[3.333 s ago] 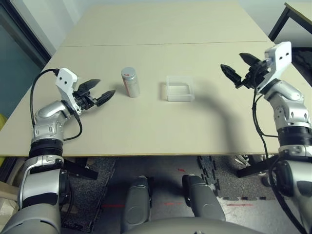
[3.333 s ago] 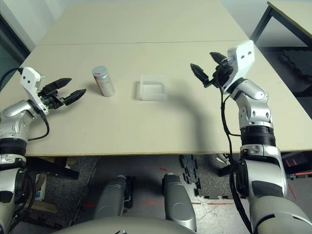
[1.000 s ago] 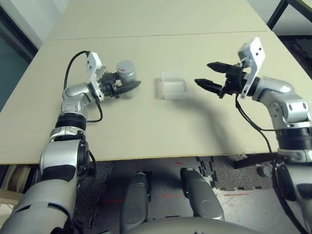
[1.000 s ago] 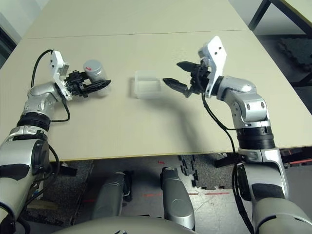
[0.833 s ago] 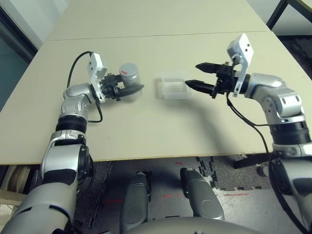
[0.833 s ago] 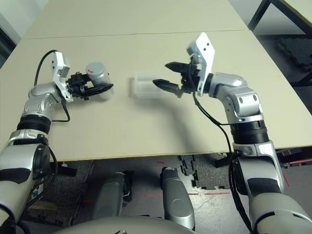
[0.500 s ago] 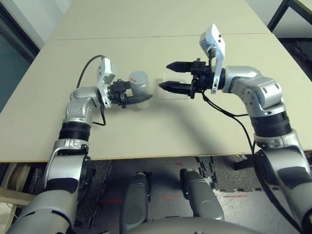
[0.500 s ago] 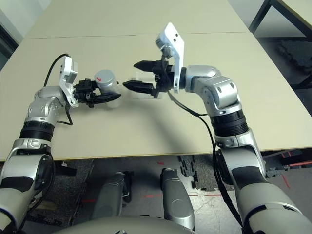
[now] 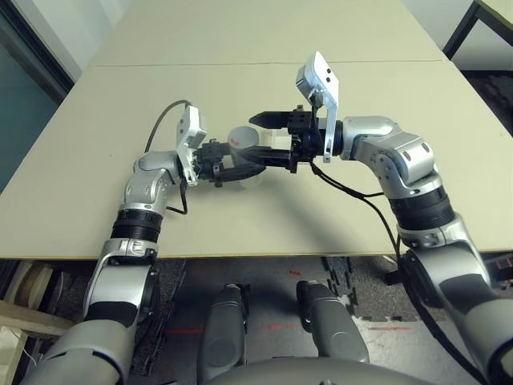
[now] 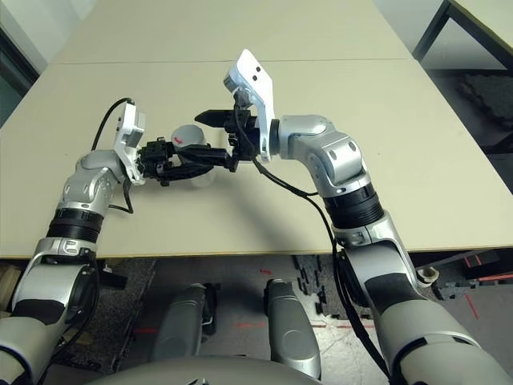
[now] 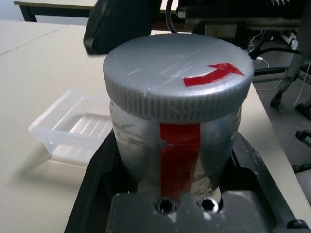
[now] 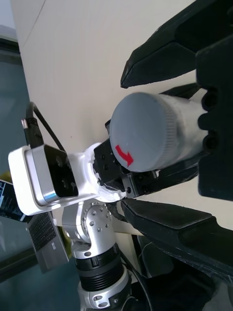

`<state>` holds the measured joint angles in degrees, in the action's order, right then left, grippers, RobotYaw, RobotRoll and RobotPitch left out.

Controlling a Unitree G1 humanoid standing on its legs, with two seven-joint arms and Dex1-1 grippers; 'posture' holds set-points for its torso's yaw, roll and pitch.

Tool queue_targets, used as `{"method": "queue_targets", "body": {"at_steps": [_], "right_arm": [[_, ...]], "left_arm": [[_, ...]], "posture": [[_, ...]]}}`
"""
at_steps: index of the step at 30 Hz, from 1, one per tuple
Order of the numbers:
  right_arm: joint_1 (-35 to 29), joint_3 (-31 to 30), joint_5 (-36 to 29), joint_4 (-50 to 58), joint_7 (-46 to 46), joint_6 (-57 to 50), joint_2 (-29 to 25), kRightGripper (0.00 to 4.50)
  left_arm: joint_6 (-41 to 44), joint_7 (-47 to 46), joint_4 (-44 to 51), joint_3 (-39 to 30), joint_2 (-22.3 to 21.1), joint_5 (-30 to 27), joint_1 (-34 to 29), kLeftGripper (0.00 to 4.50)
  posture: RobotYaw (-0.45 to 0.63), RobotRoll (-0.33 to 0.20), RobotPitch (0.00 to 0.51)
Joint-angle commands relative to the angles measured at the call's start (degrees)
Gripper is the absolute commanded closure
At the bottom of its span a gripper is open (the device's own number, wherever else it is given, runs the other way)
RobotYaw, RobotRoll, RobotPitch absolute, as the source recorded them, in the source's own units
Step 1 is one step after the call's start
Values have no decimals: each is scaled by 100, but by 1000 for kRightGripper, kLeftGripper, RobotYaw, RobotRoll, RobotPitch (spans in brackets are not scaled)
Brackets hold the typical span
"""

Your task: Pour the medicine from the bottle into the box.

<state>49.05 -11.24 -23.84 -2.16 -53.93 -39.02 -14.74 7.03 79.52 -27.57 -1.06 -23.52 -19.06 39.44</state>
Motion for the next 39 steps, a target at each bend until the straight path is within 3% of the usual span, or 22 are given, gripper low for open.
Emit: {"method": "queue_targets", "body": {"at_steps": [1, 3, 5, 10, 17, 32, 39], "right_arm": [[-37, -141, 55, -13, -7, 61, 37, 0], [-42, -142, 46, -46, -2, 55, 69, 0], [-37, -121, 10, -77, 14, 16, 122, 375], [-26, -156, 48, -262, -10, 98, 206, 1935], [54, -51, -43, -628, -324, 437, 333, 1934], [450, 34, -184, -1841, -2455, 1504, 355, 1934], [541, 52, -28, -2031, -2620, 1640, 415, 1934]], "left_arm": [[67, 12, 167, 79, -2, -97, -85, 1933], [97, 19, 188, 90, -6, -107, -88, 1933], [132, 30, 204, 90, -11, -127, -109, 1933], [258, 21, 360, 96, -5, -200, -152, 1933], [354, 289, 441, 289, -56, -209, -134, 1933], [1240, 385, 1444, 456, -98, -601, -194, 1933], [1370, 362, 1665, 475, -137, -643, -270, 1933]], "posture": [[-92, 0, 133], [-89, 0, 133], [-86, 0, 133], [-69, 0, 133], [-58, 0, 130], [3, 0, 120], [5, 0, 118]]}}
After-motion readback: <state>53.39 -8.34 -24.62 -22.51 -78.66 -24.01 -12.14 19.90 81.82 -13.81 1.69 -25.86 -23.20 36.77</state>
